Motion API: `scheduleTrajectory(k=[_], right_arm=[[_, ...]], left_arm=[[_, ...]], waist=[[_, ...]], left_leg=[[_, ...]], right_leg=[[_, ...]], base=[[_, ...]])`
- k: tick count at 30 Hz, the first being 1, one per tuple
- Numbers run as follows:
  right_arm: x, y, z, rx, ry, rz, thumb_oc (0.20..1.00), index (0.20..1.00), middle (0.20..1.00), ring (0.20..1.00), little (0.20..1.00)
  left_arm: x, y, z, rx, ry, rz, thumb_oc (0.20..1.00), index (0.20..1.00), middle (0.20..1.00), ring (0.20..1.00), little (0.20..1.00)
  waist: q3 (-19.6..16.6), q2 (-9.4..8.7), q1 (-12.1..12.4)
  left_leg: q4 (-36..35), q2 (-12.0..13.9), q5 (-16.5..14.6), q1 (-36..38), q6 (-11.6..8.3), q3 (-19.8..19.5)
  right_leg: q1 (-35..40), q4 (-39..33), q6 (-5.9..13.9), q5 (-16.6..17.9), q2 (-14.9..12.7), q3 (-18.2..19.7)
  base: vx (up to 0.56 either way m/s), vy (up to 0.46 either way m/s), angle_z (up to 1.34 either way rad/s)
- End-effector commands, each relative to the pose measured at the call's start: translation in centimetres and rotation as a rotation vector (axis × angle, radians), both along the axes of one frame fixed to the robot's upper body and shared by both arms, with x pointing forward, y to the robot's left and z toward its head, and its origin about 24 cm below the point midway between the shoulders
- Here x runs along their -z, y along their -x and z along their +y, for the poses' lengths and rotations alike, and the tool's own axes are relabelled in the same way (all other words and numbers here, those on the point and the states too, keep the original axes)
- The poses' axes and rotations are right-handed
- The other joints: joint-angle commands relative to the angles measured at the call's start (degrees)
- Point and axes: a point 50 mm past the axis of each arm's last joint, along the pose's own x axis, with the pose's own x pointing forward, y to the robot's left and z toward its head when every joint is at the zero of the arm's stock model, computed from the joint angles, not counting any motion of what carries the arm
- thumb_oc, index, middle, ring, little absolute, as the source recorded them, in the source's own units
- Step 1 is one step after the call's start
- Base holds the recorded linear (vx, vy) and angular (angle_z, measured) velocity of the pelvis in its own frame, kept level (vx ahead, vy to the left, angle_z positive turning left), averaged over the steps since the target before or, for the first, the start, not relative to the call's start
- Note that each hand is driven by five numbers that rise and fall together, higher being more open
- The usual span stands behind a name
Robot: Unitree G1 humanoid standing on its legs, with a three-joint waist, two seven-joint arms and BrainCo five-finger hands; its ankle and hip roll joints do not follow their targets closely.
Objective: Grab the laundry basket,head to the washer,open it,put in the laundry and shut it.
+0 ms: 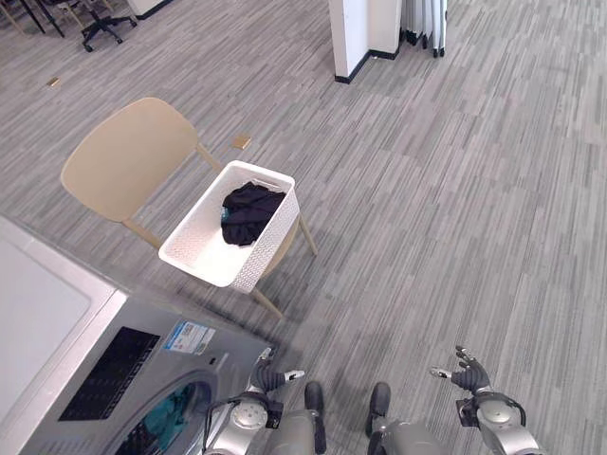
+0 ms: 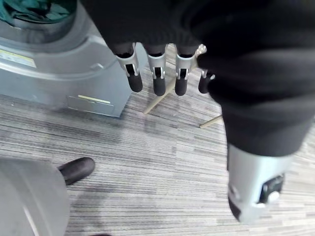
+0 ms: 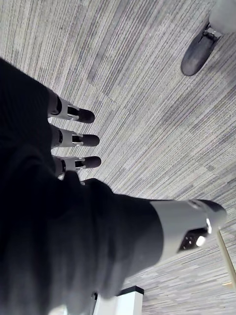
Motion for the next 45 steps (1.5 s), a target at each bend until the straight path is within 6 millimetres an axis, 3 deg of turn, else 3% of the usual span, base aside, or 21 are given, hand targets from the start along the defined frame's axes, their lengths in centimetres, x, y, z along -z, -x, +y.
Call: scheduleTrajectory(k=[1,5,9,11,13,15,18,20,21,22,24,25,28,30,31,32,35,36,37,41,45], right_arm=[[-1.3,-1.0,-0.9,0.01,0.037,-0.085,1.0,1.0,1.0,1.0,1.0],[-0.9,-0.6,-0.3,-0.025,0.037,-0.063,1.0,1.0,1.0,1.0,1.0],[-0.4,-0.3,0.3,-0.041,0.024,-0.036,1.0,1.0,1.0,1.0,1.0],[-0.4,-0.5,0.6,-0.059,0.022,-0.039,1.0,1.0,1.0,1.0,1.0],[-1.0,-1.3,0.9,-0.078,0.022,-0.071,1.0,1.0,1.0,1.0,1.0],[-1.4,-2.0,1.3,-0.094,0.014,-0.099,1.0,1.0,1.0,1.0,1.0],[-1.9,-2.8,1.5,-0.107,0.014,-0.123,1.0,1.0,1.0,1.0,1.0],[-2.1,-3.0,1.3,-0.103,0.013,-0.132,1.0,1.0,1.0,1.0,1.0],[-2.1,-3.0,1.3,-0.103,0.013,-0.132,1.0,1.0,1.0,1.0,1.0],[-2.0,-2.8,1.1,-0.095,0.012,-0.125,1.0,1.0,1.0,1.0,1.0],[-1.5,-2.3,0.3,-0.083,0.048,-0.082,1.0,1.0,1.0,1.0,1.0],[-1.4,-2.2,0.6,-0.115,0.036,-0.081,1.0,1.0,1.0,1.0,1.0],[-1.6,-2.5,0.5,-0.11,0.037,-0.093,1.0,1.0,1.0,1.0,1.0],[-1.9,-2.7,0.1,-0.081,0.034,-0.112,1.0,1.0,1.0,1.0,1.0],[-1.9,-2.7,0.1,-0.081,0.034,-0.112,1.0,1.0,1.0,1.0,1.0],[-1.9,-2.5,-0.1,-0.062,0.032,-0.114,1.0,1.0,1.0,1.0,1.0],[-1.7,-2.1,-0.4,-0.036,0.03,-0.102,1.0,1.0,1.0,1.0,1.0],[-1.7,-2.1,-0.4,-0.036,0.03,-0.102,1.0,1.0,1.0,1.0,1.0],[-1.7,-1.9,-0.5,-0.026,0.028,-0.102,1.0,1.0,1.0,1.0,1.0],[-2.0,-2.3,-0.6,-0.03,0.032,-0.113,1.0,1.0,1.0,1.0,1.0],[-2.6,-2.9,0.0,-0.088,0.053,-0.134,1.0,1.0,1.0,1.0,1.0]], left_arm=[[-0.9,-1.2,0.2,-0.008,-0.003,-0.061,1.0,1.0,1.0,1.0,1.0],[-0.6,-0.4,0.9,-0.042,-0.007,-0.046,1.0,1.0,1.0,1.0,1.0],[-0.5,-0.2,1.5,-0.048,-0.017,-0.036,1.0,1.0,1.0,1.0,1.0],[-0.8,-0.5,2.1,-0.054,-0.029,-0.05,1.0,1.0,1.0,1.0,1.0],[-1.5,-1.1,3.1,-0.063,-0.065,-0.081,1.0,1.0,1.0,1.0,1.0],[-1.7,-1.3,3.4,-0.1,-0.055,-0.097,1.0,1.0,1.0,1.0,1.0],[-1.8,-1.4,3.4,-0.118,-0.046,-0.106,1.0,1.0,1.0,1.0,1.0],[-1.4,-1.3,3.0,-0.104,-0.049,-0.089,1.0,1.0,1.0,1.0,1.0],[-1.4,-1.3,3.0,-0.104,-0.048,-0.089,1.0,1.0,1.0,1.0,1.0],[-1.3,-1.3,2.7,-0.095,-0.044,-0.083,1.0,1.0,1.0,1.0,1.0],[-0.4,-0.7,2.9,-0.077,-0.086,-0.028,1.0,1.0,1.0,1.0,1.0],[-0.4,-0.7,1.9,-0.083,-0.031,-0.042,1.0,1.0,1.0,1.0,1.0],[-0.3,-0.5,1.7,-0.108,0.005,-0.031,1.0,1.0,1.0,1.0,1.0],[0.1,0.3,2.1,-0.142,0.017,-0.007,1.0,1.0,1.0,1.0,1.0],[0.1,0.3,2.1,-0.143,0.017,-0.007,1.0,1.0,1.0,1.0,1.0],[0.1,0.5,2.3,-0.159,0.018,-0.002,1.0,1.0,1.0,1.0,1.0],[0.1,0.4,2.7,-0.164,0.009,-0.001,1.0,1.0,1.0,1.0,1.0],[0.1,0.4,2.7,-0.165,0.009,0.0,1.0,1.0,1.0,1.0,1.0],[0.0,0.3,3.0,-0.155,-0.007,-0.002,1.0,1.0,1.0,1.0,1.0],[0.0,0.4,3.5,-0.146,-0.02,0.007,1.0,1.0,1.0,1.0,1.0],[0.6,1.9,4.6,-0.158,-0.055,0.063,1.0,1.0,1.0,1.0,1.0]], waist=[[-0.3,1.69,3.5],[-1.3,0.62,5.3],[-2.5,-1.94,6.5],[-2.6,-3.17,6.8],[-1.9,-3.48,6.7],[-1.6,-2.44,6.6],[-1.0,-1.7,6.2],[-0.1,-1.75,4.5],[-0.2,-1.72,4.5],[0.2,-1.71,3.8],[0.2,-1.95,3.4],[-0.1,-2.43,4.1],[-0.1,-2.39,4.1],[-0.2,-2.0,3.9],[-0.4,-2.03,3.8],[-0.6,-1.83,3.3],[-0.8,-1.66,2.4],[-0.8,-1.67,2.4],[-1.1,-1.42,1.8],[-1.3,-1.51,1.7],[-2.7,-2.75,2.0]], left_leg=[[-2.3,-0.8,2.8,-4.5,1.05,1.9],[-2.3,-0.6,4.2,-4.0,2.72,3.5],[1.9,-0.9,2.0,-3.9,4.26,3.0],[2.5,-1.7,-0.1,-1.7,5.79,2.4],[2.3,-2.5,-2.6,1.7,7.4,0.2],[1.1,-2.2,-3.0,4.0,7.64,-2.2],[0.6,-2.4,-3.3,5.5,7.36,-4.7],[0.8,-4.5,-4.0,7.1,6.82,-11.1],[0.8,-4.5,-3.9,6.9,6.81,-11.1],[0.9,-5.5,-4.1,7.3,6.43,-14.2],[1.2,-6.5,-4.0,6.9,5.42,-17.9],[2.7,-7.3,-5.0,6.2,5.0,-18.9],[4.0,-7.0,-4.7,4.7,4.01,-19.7],[3.9,-4.6,-5.2,4.3,3.94,-14.2],[3.9,-4.7,-5.1,4.1,3.94,-14.3],[3.4,-2.6,-4.7,3.7,4.02,-8.1],[2.1,0.4,-3.4,2.9,4.21,0.8],[2.1,0.4,-3.4,2.8,4.2,0.8],[0.7,1.4,-2.0,2.6,4.01,5.3],[0.2,2.0,-1.4,1.8,3.63,7.1],[1.5,0.7,-4.8,3.7,4.77,6.2]], right_leg=[[5.7,3.2,6.11,-11.0,0.8,5.3],[9.3,5.3,6.57,-13.8,0.9,6.2],[9.6,10.2,7.78,-14.6,-1.5,5.8],[7.1,19.0,9.72,-12.4,-3.9,4.7],[1.3,30.6,11.72,-7.2,-5.6,4.7],[-3.1,31.8,10.26,-8.3,-5.2,4.7],[-5.2,27.2,9.16,-10.0,-4.6,5.7],[-9.1,18.5,8.62,-9.0,0.0,16.3],[-9.2,18.3,8.62,-8.8,0.0,16.3],[-10.3,15.8,8.92,-7.8,1.7,21.6],[-10.8,13.2,9.14,-5.6,2.3,24.8],[-9.0,9.9,8.34,-3.8,0.1,22.0],[-7.5,7.1,7.69,-3.1,-0.3,19.8],[-3.7,5.0,7.58,-4.1,-1.4,14.5],[-3.8,5.0,7.6,-4.0,-1.4,14.4],[-2.3,4.5,7.56,-4.9,-2.0,11.4],[-1.4,4.6,7.61,-6.0,-3.0,6.6],[-1.4,4.6,7.61,-6.0,-3.0,6.6],[-0.7,4.5,7.64,-6.6,-3.4,3.7],[0.4,5.4,7.74,-7.6,-4.2,1.3],[2.5,9.2,8.91,-10.7,-6.2,1.2]], base=[[0.23,0.032,-0.11],[0.43,0.116,-0.16],[0.32,0.094,-0.19],[0.22,0.104,0.29],[0.3,0.078,0.48],[0.27,-0.027,0.59],[0.18,-0.082,0.72],[0.27,-0.182,1.06],[0.15,-0.13,1.25],[0.13,-0.105,1.4],[0.14,-0.265,2.28],[0.08,-0.262,2.39],[0.06,-0.241,1.74],[0.09,-0.122,1.8],[0.06,-0.058,0.99],[0.04,-0.035,0.86],[0.03,-0.031,0.91],[0.07,0.015,1.05],[0.15,0.046,1.02],[0.16,0.103,0.61],[0.25,0.149,0.65]])
